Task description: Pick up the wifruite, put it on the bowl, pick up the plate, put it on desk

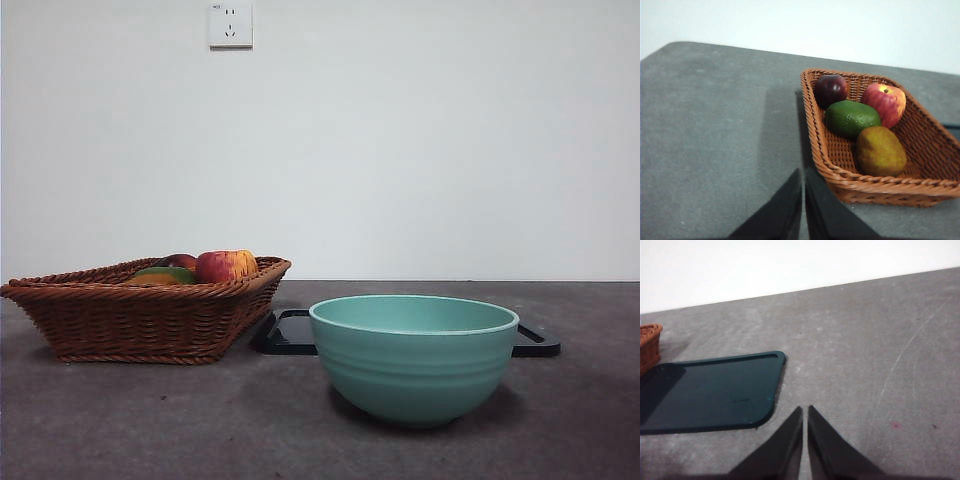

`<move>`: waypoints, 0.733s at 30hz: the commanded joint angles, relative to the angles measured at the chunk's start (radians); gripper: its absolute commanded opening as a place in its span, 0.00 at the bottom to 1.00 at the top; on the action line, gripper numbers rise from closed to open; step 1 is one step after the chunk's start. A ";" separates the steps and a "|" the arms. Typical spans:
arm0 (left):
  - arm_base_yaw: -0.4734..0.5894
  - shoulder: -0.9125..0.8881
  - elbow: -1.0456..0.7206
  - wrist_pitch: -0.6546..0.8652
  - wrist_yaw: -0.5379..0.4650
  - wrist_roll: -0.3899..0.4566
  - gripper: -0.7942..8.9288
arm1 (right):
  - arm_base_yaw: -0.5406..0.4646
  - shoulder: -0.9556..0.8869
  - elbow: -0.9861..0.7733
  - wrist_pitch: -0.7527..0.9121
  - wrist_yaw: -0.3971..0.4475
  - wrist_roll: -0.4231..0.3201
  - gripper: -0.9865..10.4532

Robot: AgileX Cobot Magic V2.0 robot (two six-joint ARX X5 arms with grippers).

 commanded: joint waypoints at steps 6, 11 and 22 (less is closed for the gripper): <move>0.002 -0.002 -0.016 -0.008 0.000 -0.244 0.09 | -0.001 -0.003 -0.003 0.022 -0.048 0.085 0.09; 0.002 -0.002 0.007 -0.010 0.003 -0.325 0.09 | -0.001 -0.003 0.042 0.029 -0.048 0.101 0.09; 0.002 0.007 0.220 -0.117 0.034 -0.315 0.09 | -0.001 0.003 0.255 -0.035 -0.048 0.082 0.09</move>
